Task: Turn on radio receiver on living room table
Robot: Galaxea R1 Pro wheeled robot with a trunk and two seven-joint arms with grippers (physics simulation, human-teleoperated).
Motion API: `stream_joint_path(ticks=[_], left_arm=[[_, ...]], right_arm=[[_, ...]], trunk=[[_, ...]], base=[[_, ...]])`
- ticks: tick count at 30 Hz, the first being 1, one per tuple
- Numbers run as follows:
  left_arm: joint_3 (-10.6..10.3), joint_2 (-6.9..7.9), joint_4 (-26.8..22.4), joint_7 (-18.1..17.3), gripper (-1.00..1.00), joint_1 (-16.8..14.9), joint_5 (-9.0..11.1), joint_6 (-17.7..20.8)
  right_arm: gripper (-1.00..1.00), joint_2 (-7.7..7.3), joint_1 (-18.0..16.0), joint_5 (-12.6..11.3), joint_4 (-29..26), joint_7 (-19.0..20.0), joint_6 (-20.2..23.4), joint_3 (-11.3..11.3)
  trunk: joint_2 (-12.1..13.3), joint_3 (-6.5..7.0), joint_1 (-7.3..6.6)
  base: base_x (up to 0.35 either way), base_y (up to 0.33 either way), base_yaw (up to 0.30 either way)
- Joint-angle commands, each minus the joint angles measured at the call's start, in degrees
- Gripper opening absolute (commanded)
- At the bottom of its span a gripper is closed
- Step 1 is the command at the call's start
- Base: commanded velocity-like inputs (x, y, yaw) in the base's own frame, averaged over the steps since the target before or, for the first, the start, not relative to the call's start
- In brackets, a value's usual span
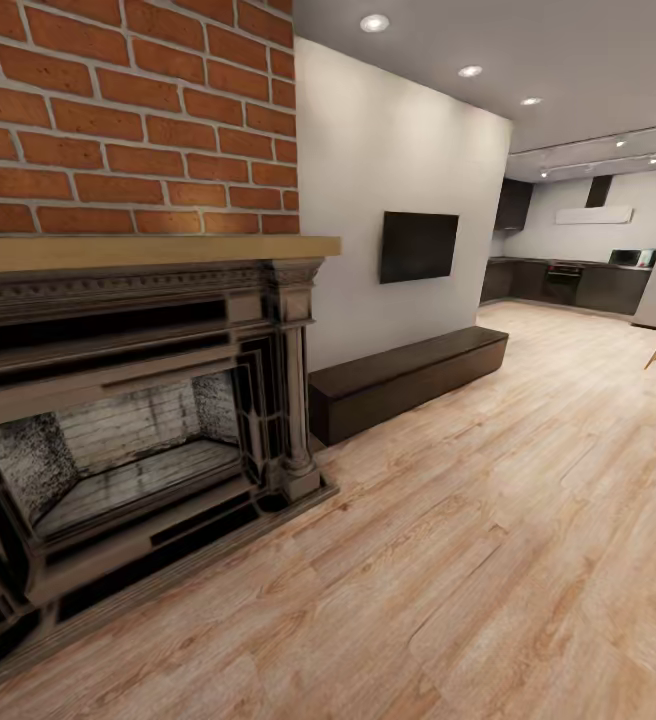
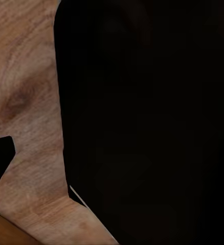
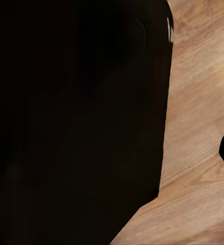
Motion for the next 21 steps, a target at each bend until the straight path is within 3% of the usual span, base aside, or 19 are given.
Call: stream_joint_path(ticks=[1,10,14,21], left_arm=[[-0.07,-0.33,-0.15,-0.08,1.0,0.32,0.08,-0.3],[-0.1,-3.22,-0.15,-0.08,1.0,2.5,0.08,-0.4],[-0.09,-4.46,-0.16,-0.08,1.0,2.52,0.08,-0.37],[0.05,-5.0,-0.11,-0.14,1.0,2.53,0.09,-0.33]], right_arm=[[1.0,0.33,-0.33,0.0,-0.33,-0.09,-0.3,0.02],[1.0,3.21,-3.27,0.0,-0.44,-0.08,-0.32,0.0],[1.0,3.24,-3.33,0.0,-0.44,-0.08,-0.34,0.0],[1.0,2.91,-3.34,0.08,-0.87,-0.15,-1.7,0.23]], trunk=[[0.01,0.0,0.01],[0.01,0.0,0.01],[0.01,0.0,0.01],[0.01,0.0,0.01]], base=[[0.0,0.0,0.0],[0.0,0.0,0.0],[0.0,0.0,0.0],[0.0,0.0,0.0]])
